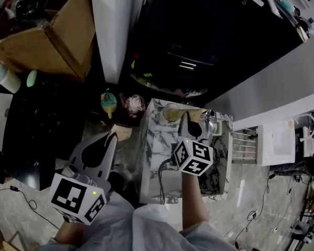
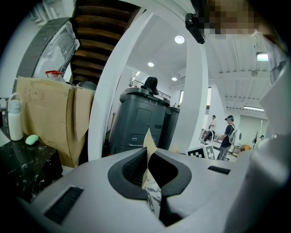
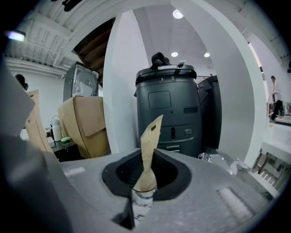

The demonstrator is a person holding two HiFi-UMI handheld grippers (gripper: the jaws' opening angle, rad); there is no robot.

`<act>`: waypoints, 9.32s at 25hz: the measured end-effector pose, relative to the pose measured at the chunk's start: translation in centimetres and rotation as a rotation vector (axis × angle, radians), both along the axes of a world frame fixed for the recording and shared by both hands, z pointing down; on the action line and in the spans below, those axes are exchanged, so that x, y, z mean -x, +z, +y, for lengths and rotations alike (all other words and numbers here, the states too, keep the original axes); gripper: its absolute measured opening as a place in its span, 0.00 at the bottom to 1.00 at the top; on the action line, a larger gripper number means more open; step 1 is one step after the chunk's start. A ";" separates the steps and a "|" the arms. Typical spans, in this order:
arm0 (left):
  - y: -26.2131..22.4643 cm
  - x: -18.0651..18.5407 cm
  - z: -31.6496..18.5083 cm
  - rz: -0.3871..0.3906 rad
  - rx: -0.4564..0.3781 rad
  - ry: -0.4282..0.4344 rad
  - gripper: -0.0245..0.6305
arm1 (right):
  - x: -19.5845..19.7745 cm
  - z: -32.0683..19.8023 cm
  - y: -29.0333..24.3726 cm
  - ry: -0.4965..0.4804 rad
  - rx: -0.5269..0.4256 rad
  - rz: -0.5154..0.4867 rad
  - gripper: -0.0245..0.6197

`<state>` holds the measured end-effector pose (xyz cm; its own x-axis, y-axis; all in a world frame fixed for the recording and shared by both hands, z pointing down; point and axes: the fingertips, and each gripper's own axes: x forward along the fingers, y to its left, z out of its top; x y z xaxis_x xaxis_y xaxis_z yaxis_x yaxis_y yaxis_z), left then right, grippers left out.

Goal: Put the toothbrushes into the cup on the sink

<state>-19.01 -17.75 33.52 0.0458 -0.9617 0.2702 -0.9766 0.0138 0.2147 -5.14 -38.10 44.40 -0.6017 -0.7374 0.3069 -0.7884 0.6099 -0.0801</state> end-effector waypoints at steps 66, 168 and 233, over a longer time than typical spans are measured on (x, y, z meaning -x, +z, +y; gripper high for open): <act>-2.6 -6.4 -6.0 -0.038 -0.093 0.276 0.05 | -15.3 9.9 -11.1 0.287 -0.181 -0.023 0.04; 2.8 -9.3 -11.9 -0.153 -0.042 0.457 0.07 | -16.2 14.4 -9.4 0.370 -0.107 -0.040 0.04; -3.2 -11.6 19.5 -0.106 -0.151 0.298 0.04 | -13.0 36.5 -14.4 0.088 -0.213 -0.138 0.04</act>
